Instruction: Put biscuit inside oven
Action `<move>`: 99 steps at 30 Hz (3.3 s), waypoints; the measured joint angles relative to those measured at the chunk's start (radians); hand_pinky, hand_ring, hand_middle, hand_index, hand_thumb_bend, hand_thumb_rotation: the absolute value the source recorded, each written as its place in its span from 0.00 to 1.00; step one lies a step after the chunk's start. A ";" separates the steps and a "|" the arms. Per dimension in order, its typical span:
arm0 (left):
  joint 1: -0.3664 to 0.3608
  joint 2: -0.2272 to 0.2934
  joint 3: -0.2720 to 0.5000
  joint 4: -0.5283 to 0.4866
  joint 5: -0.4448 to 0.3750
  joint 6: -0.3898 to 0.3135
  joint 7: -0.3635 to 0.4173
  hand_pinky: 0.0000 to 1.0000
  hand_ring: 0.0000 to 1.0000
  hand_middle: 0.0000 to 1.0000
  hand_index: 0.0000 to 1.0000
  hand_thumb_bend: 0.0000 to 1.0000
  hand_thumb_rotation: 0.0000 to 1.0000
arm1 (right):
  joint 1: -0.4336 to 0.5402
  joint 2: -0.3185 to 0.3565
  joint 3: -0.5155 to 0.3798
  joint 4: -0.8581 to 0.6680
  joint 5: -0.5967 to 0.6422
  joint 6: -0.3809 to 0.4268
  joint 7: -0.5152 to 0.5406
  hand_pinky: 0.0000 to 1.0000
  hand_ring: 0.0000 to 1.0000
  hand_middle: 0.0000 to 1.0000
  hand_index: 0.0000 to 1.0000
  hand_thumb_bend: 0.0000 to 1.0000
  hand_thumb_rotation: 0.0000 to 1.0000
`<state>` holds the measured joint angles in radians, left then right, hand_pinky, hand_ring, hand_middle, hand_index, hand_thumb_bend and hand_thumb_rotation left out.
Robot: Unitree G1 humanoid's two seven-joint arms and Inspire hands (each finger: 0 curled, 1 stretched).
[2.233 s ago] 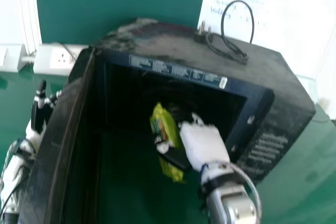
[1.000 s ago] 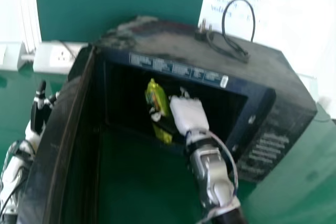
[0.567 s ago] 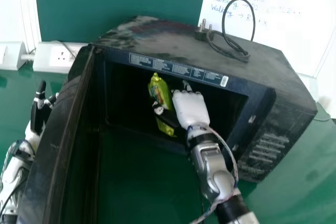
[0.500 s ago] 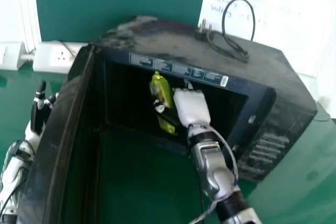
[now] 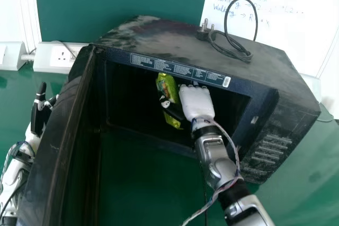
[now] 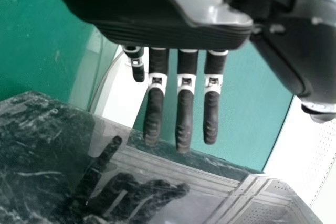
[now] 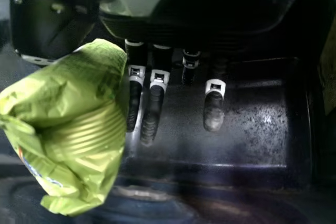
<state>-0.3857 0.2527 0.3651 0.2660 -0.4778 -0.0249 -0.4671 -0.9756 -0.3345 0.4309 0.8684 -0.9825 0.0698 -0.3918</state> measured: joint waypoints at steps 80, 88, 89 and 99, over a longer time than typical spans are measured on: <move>-0.002 0.002 0.002 0.017 0.003 -0.011 -0.013 0.24 0.31 0.41 0.49 0.52 0.08 | 0.521 -0.221 -0.576 -1.838 0.121 0.326 1.264 0.38 0.45 0.52 0.66 0.77 0.49; -0.003 0.013 0.011 0.028 -0.015 -0.013 -0.046 0.24 0.31 0.40 0.49 0.52 0.09 | 0.524 -0.218 -0.597 -1.844 0.157 0.347 1.263 0.37 0.46 0.53 0.64 0.78 0.42; -0.002 0.013 0.011 0.025 -0.015 -0.015 -0.048 0.24 0.31 0.40 0.49 0.52 0.09 | 0.520 -0.216 -0.643 -1.857 0.187 0.378 1.265 0.35 0.45 0.53 0.64 0.77 0.38; 0.028 0.009 0.011 -0.066 -0.055 -0.018 -0.084 0.25 0.33 0.41 0.49 0.52 0.09 | 0.532 -0.267 -1.026 -1.822 0.405 0.394 1.082 0.20 0.31 0.42 0.56 0.72 0.34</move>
<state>-0.3575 0.2615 0.3764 0.2004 -0.5330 -0.0428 -0.5507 -0.4434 -0.6016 -0.5952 -0.9536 -0.5777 0.4640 0.6899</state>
